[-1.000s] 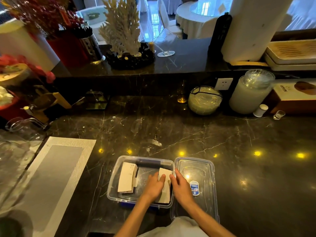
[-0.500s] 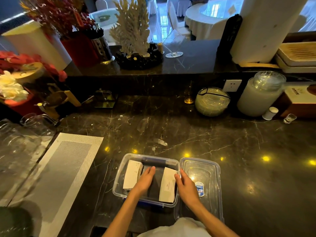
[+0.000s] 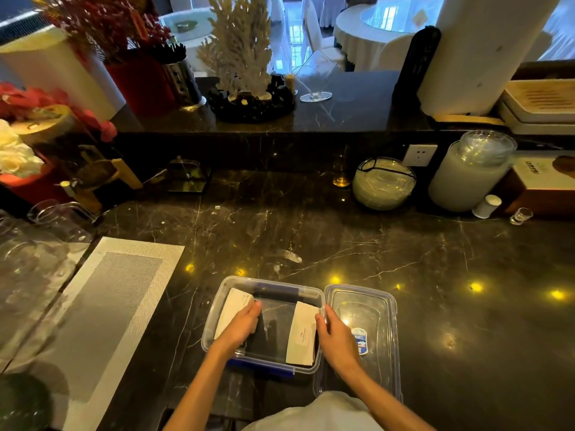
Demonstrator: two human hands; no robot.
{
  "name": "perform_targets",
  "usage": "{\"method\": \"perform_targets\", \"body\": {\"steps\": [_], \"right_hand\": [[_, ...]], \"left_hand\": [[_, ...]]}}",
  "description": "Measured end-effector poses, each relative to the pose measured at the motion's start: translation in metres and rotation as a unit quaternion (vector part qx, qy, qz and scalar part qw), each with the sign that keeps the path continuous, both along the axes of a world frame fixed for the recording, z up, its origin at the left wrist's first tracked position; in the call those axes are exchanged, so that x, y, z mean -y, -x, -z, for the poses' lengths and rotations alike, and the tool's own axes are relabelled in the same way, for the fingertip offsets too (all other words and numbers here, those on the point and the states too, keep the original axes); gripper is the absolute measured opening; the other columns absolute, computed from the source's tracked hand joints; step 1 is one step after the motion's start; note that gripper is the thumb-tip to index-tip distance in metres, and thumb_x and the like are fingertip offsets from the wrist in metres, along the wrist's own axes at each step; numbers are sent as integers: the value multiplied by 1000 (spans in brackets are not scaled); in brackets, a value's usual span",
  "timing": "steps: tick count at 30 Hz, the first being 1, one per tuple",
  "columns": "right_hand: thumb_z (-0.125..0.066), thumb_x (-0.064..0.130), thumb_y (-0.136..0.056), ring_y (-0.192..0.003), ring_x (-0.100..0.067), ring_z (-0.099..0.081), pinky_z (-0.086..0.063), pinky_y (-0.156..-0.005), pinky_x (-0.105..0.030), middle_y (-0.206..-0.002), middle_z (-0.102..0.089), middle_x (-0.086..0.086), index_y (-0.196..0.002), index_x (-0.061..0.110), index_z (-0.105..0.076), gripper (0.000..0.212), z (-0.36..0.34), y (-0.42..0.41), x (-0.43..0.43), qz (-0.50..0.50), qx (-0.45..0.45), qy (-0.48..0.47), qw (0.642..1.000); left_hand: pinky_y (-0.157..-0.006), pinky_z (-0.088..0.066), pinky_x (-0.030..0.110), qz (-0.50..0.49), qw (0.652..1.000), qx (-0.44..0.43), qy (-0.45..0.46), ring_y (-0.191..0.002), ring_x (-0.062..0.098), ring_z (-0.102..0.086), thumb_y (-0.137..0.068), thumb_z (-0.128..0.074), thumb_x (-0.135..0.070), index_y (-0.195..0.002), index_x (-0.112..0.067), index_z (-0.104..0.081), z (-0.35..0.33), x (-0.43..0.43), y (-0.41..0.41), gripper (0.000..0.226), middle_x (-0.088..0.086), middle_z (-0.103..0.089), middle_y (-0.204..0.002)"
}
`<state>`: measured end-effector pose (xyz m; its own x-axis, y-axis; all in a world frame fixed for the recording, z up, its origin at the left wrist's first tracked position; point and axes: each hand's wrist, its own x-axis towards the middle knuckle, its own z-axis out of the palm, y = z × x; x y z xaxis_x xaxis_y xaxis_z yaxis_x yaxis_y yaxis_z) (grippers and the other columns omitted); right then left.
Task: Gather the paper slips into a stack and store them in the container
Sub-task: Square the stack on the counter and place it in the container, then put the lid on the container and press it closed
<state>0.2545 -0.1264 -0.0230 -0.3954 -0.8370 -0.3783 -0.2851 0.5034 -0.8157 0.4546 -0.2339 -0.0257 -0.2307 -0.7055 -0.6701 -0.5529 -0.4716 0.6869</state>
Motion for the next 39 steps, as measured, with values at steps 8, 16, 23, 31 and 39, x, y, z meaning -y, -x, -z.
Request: {"method": "perform_targets", "body": {"steps": [8, 16, 23, 31, 39], "right_hand": [[-40, 33, -103, -110, -7, -58, -52, -89, -26, -122, -61, 6, -140, 30, -41, 37, -18, 1, -3, -6, 82, -5, 997], [-49, 26, -99, -87, -24, -66, -54, -81, -39, -97, -70, -8, -103, 15, -65, 20, -32, 38, -47, 109, 29, -76, 991], [-49, 21, -92, -105, -29, -66, -51, -87, -34, -112, -71, -13, -106, 10, -71, 28, -17, 50, -111, 128, -1, -252, 959], [-45, 27, -95, -116, -27, -62, -48, -94, -32, -122, -68, -10, -110, 17, -67, 29, -4, 34, -169, 118, -2, -309, 944], [-54, 23, -94, -55, -5, -51, -39, -57, -23, -56, -56, 8, -57, 21, -50, 38, 12, 29, -191, 201, 113, -221, 948]], "left_hand": [[-108, -39, 42, 62, 995, 46, 65, -123, 19, -51, -102, -39, -38, -118, -34, -52, -14, -5, 11, 21, 2, -55, -135], [-71, -49, 25, 133, 947, 77, 281, -85, 13, -64, -97, -49, -23, -93, -23, -64, -58, 8, 92, 16, -3, -67, -91], [-95, -49, 38, 377, 878, 108, 275, -111, 29, -62, -93, -48, -14, -116, -11, -66, -62, 19, 194, 29, 12, -68, -121], [-113, -34, 51, 521, 790, 260, 194, -135, 40, -37, -93, -55, -37, -141, -17, -42, -36, 3, 230, 54, 17, -39, -147], [-109, -38, 52, 502, 798, 248, 221, -129, 37, -40, -91, -59, -28, -130, -11, -52, -39, -17, 244, 43, 18, -42, -139]]}}
